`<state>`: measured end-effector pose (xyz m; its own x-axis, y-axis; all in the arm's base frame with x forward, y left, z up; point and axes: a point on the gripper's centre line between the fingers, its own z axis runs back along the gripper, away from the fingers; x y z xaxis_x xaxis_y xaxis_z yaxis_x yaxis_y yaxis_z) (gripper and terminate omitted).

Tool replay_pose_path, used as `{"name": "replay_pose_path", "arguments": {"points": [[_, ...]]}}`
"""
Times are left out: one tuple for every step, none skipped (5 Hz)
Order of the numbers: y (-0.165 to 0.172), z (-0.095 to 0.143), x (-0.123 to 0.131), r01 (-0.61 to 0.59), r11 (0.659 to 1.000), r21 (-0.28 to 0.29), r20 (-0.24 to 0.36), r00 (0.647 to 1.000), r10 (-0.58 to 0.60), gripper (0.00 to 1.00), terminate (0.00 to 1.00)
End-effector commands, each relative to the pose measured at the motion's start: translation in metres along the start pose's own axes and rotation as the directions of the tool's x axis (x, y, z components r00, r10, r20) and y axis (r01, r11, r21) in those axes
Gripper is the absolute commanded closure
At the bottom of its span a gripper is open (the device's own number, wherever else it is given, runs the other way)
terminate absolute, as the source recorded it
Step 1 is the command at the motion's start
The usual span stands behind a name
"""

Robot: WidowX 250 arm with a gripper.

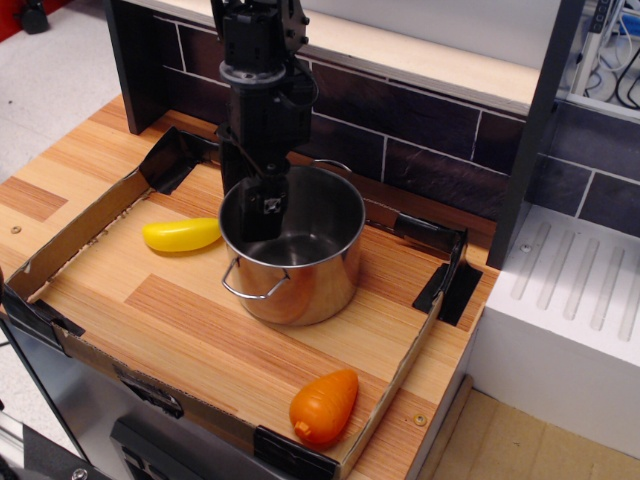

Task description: Upright metal pot

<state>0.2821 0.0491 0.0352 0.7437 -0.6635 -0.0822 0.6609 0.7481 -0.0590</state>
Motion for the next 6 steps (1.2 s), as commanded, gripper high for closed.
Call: {"name": "replay_pose_path", "arguments": {"points": [[-0.006,0.04,-0.001,0.036,0.999,0.041,0.103,0.994,-0.04,0.0,0.0],[-0.014,0.081,0.0,0.043,0.998,0.054,0.188,0.981,-0.053,0.0,0.0],[-0.023,0.129,-0.004,0.043,0.995,0.092,0.262,0.963,-0.066,0.0,0.0],[-0.027,0.148,-0.012,0.055,0.993,0.108,0.287,0.954,-0.084,0.0,0.0],[-0.027,0.148,-0.012,0.055,0.993,0.108,0.287,0.954,-0.084,0.0,0.0],[-0.027,0.148,-0.012,0.055,0.993,0.108,0.287,0.954,-0.084,0.0,1.0]]}}
